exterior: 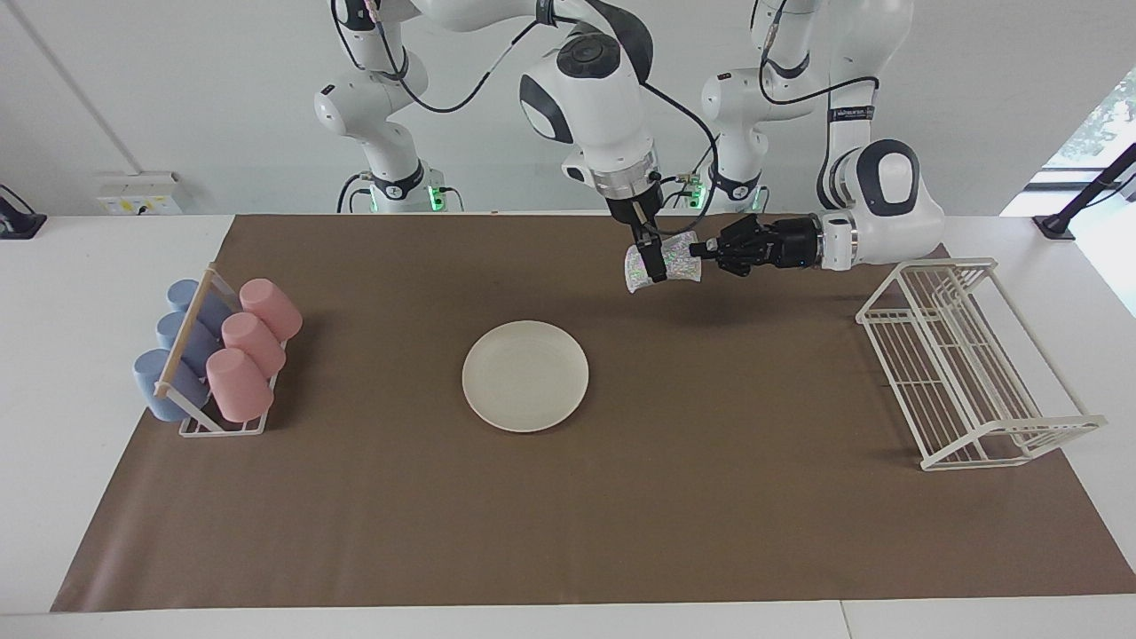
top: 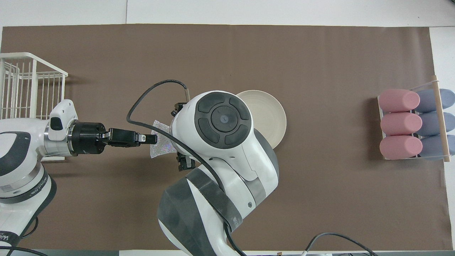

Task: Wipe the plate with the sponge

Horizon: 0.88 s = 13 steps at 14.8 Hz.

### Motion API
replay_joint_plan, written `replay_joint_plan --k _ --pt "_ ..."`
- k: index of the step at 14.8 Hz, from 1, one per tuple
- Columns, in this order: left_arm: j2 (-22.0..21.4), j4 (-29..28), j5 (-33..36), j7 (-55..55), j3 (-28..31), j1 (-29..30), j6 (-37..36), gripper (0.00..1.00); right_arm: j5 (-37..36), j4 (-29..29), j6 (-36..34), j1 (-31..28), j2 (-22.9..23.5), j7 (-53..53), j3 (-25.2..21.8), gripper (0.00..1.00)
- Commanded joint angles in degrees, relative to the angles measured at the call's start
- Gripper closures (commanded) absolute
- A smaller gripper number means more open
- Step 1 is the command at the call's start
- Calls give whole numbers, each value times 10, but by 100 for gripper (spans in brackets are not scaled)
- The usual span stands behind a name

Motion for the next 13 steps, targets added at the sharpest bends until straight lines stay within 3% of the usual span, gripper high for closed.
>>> replay_joint_plan --k 1,6,13 --pt "-1 -9 -13 15 1 1 -10 100 10 -41 14 5 -27 9 0 0" --pt "-1 -9 -13 15 1 1 -11 100 10 -83 54 16 -42 10 0 0" --pt "-1 -10 -12 15 1 1 -15 100 10 -91 66 14 -44 9 0 0"
